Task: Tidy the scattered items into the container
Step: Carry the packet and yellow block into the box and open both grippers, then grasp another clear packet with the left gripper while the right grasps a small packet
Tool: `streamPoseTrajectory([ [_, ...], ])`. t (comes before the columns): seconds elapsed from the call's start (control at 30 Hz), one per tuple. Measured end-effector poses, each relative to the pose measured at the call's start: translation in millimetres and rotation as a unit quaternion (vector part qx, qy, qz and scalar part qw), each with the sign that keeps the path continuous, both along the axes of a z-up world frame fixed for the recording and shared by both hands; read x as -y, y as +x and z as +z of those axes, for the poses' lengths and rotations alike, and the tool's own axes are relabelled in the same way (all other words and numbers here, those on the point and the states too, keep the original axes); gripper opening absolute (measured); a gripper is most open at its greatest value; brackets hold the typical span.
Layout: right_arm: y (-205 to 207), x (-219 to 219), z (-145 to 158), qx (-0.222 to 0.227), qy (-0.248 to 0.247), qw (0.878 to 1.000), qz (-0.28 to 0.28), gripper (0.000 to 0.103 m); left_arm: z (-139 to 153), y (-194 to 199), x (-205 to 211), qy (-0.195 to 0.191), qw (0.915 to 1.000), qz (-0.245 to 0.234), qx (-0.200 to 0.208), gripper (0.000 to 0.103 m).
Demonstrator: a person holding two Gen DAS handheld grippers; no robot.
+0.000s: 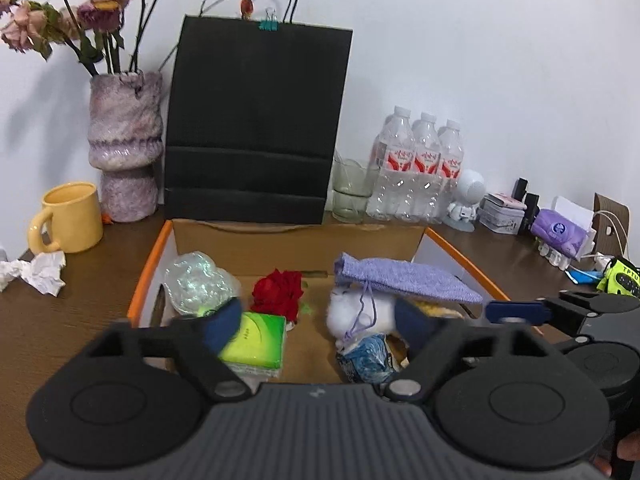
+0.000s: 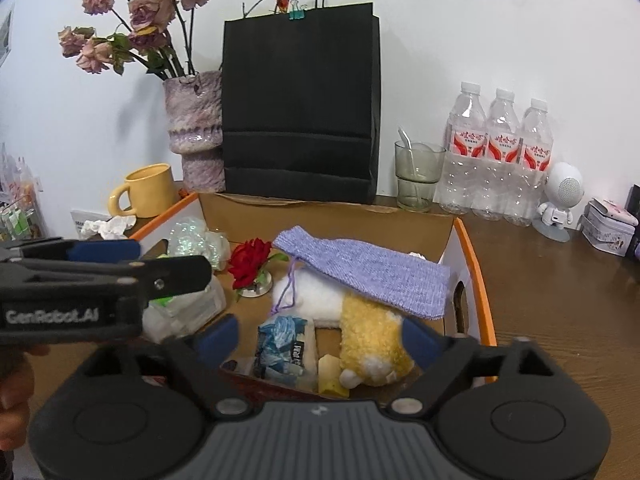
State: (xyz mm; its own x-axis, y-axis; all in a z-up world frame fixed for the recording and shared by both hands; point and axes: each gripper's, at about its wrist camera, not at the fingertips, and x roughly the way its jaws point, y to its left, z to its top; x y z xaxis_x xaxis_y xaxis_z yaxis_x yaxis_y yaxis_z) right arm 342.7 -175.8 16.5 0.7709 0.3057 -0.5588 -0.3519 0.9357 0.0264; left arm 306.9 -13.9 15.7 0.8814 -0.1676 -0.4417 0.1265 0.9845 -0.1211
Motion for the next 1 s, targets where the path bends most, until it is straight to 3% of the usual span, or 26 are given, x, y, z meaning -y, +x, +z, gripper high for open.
streamPoseTrajectory([
  [0.03,-1.1,0.0,2.3,-0.003,0.000,1.000,0.003,0.097,2.1,-1.5,0.6,0.002,1.0000,0.000,0.003,0.103],
  [0.1,-2.9,0.9,6.2,-0.010,0.001,1.000,0.009,0.103,6.2,-4.3,2.0,0.002,1.0000,0.002,0.008,0.103],
  [0.6,-10.0,0.8,15.1,-0.003,-0.003,1.000,0.012,0.103,16.1,-13.2,3.7,0.003,0.9998,0.011,0.016,0.103],
  [0.83,-22.1,8.4,24.6,0.024,-0.005,1.000,0.012,0.103,25.7,-26.7,-4.6,-0.026,0.9992,0.011,0.028,0.103],
  [1.0,-46.0,26.6,30.4,0.059,-0.001,0.998,0.022,0.103,29.2,-48.5,-4.7,-0.014,0.9988,-0.012,0.045,0.103],
])
